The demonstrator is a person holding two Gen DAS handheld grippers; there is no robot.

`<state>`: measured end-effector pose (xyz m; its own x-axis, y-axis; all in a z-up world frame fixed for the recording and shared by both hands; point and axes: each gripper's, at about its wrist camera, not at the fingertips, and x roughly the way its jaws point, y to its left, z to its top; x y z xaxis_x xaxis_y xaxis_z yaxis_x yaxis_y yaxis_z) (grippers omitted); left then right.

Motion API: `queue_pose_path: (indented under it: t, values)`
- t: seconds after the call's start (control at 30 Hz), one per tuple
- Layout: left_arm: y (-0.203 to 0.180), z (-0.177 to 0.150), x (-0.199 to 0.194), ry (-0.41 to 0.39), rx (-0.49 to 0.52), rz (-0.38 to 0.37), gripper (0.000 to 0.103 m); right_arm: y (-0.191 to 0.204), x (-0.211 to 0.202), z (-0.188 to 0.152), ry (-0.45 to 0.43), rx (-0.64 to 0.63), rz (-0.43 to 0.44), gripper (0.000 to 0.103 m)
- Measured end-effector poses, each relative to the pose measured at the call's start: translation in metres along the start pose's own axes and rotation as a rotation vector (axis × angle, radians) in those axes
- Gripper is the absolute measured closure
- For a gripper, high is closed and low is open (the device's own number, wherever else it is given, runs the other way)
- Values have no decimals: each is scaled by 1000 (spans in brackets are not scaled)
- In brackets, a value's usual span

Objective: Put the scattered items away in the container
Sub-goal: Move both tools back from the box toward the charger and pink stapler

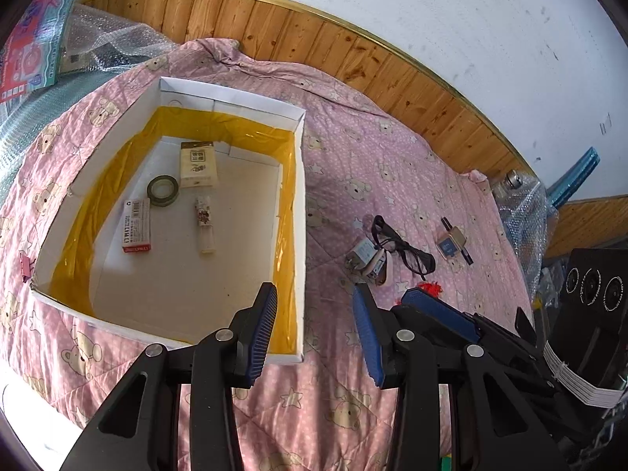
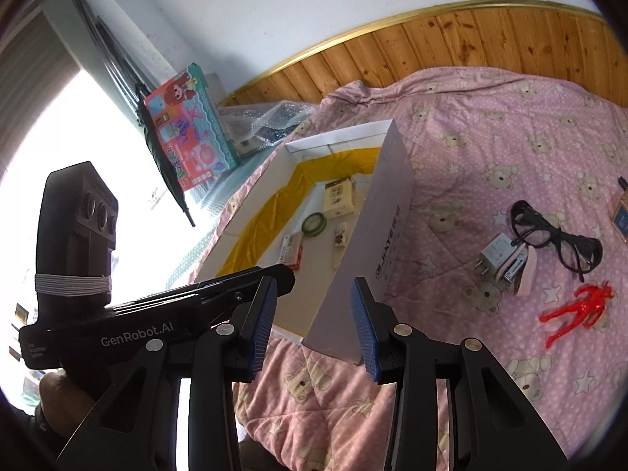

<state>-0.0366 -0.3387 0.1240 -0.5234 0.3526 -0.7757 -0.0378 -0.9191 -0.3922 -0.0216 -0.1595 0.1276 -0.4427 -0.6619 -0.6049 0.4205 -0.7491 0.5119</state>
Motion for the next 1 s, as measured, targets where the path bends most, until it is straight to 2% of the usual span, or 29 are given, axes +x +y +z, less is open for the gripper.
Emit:
queue_pose_path:
  t: [0.37, 0.47, 0.6, 1.0]
  values:
    - [-55, -14, 27, 46, 73, 8, 61, -50, -36, -18, -38, 87, -8, 61]
    - [-66, -16, 37, 59, 90, 12, 57, -63, -43, -21, -47, 108, -17, 61]
    - [-81, -18, 51, 77, 115, 18, 56, -82, -52, -27, -56, 144, -24, 61]
    - [-103, -12, 107, 142, 168, 38, 56, -135, -42, -32, -36, 255, -57, 61]
